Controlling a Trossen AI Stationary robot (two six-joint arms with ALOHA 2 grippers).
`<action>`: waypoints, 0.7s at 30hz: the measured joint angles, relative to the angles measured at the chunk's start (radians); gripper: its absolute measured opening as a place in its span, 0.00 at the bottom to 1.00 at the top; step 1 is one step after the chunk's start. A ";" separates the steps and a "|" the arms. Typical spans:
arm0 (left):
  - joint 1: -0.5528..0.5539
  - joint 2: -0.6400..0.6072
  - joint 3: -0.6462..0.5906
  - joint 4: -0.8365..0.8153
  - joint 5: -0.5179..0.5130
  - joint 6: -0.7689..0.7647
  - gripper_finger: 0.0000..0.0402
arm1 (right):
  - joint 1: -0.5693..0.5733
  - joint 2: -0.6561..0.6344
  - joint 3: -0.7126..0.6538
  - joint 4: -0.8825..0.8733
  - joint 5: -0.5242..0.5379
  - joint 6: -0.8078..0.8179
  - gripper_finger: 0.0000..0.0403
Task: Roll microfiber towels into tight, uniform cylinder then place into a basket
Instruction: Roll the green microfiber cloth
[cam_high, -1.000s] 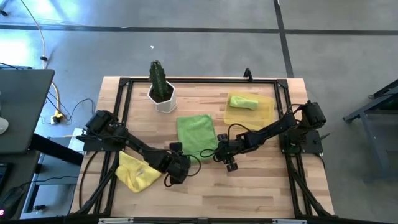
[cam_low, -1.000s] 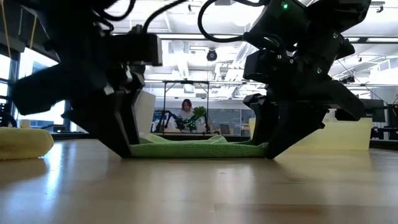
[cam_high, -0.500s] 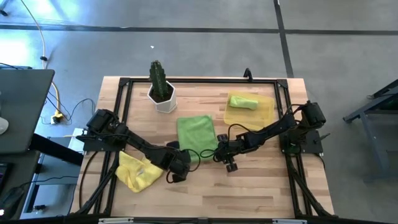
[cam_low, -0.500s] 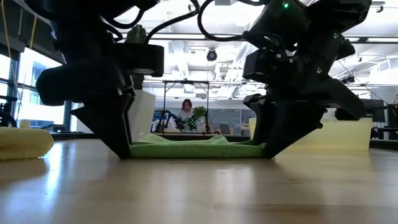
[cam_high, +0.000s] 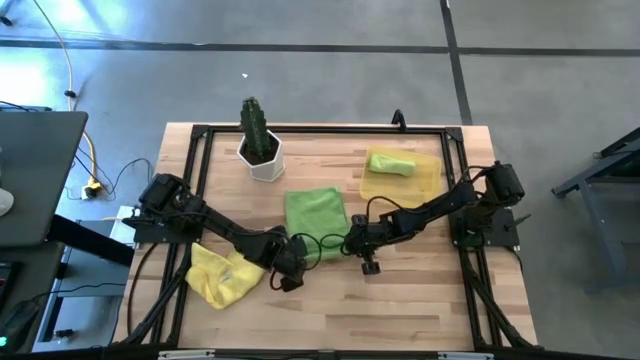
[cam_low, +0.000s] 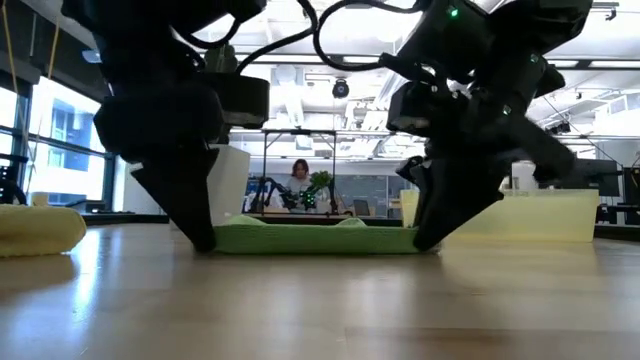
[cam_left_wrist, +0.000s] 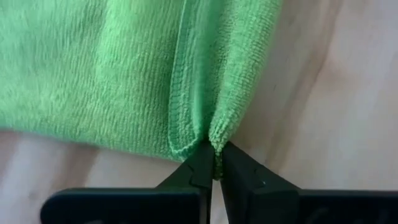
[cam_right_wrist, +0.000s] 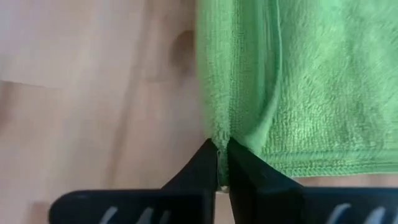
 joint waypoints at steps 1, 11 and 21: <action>0.004 -0.008 -0.001 0.002 0.024 -0.010 0.02 | -0.008 -0.003 0.000 -0.002 -0.041 0.013 0.02; 0.073 -0.067 0.000 0.005 0.221 -0.172 0.01 | -0.089 -0.015 -0.002 0.010 -0.368 0.177 0.01; 0.159 -0.069 0.000 -0.023 0.289 -0.274 0.02 | -0.158 0.001 -0.001 0.004 -0.392 0.297 0.00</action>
